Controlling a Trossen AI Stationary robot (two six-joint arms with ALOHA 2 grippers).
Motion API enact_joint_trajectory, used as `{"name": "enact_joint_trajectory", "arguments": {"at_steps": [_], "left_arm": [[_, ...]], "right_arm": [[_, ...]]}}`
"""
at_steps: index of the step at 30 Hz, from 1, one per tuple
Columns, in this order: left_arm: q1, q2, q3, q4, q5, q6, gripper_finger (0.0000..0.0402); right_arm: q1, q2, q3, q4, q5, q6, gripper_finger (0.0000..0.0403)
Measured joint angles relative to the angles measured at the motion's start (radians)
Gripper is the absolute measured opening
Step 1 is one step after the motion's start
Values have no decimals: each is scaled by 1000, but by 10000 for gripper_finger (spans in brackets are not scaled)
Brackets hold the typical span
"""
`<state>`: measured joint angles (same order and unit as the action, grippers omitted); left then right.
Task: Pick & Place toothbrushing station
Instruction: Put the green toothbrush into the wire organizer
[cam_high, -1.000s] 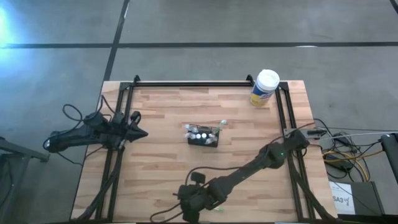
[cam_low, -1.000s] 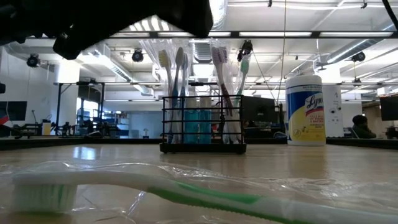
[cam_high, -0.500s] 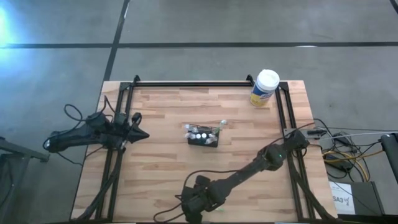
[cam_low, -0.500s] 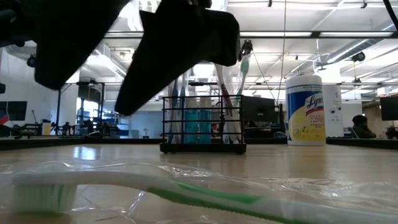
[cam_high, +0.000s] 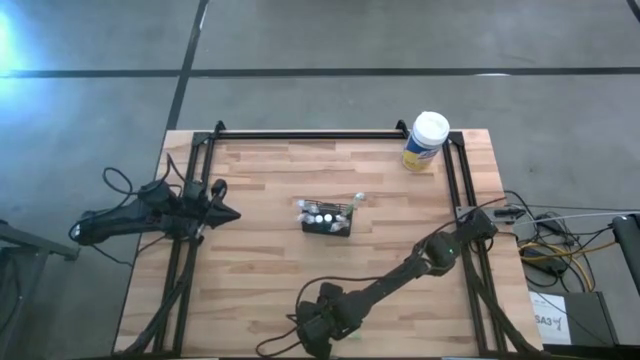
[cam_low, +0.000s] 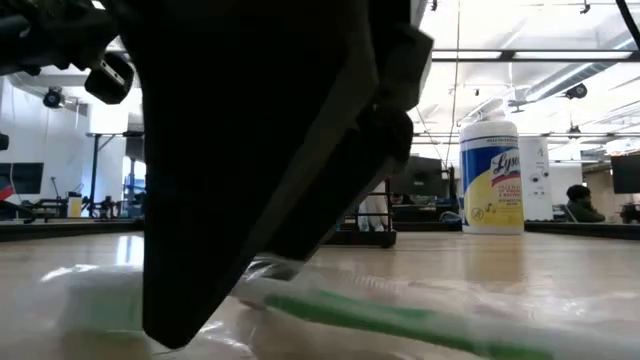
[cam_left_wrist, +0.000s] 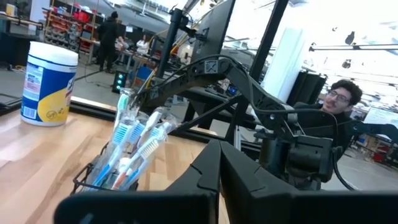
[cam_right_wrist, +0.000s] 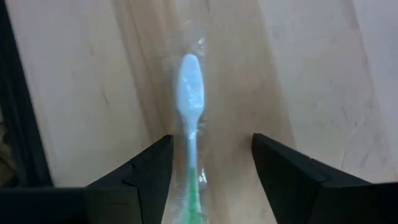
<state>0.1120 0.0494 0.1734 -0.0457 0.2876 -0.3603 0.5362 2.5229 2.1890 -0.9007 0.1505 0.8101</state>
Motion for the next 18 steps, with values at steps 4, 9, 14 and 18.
{"name": "enact_joint_trajectory", "arguments": {"at_steps": [4, 9, 14, 18], "left_arm": [[0, 0, 0, 0, -19, 0, 16], [0, 0, 0, 1, -47, 16, 15], [0, 0, 0, 0, -86, 16, 7], [0, 0, 0, -18, -79, 10, 8]], "right_arm": [[-2, -3, -27, 21, -13, 2, 191], [-6, -3, -24, 2, -11, -30, 122], [-13, -6, 4, -45, -11, -113, 23], [-19, -61, 25, -47, 21, -217, 16]]}}
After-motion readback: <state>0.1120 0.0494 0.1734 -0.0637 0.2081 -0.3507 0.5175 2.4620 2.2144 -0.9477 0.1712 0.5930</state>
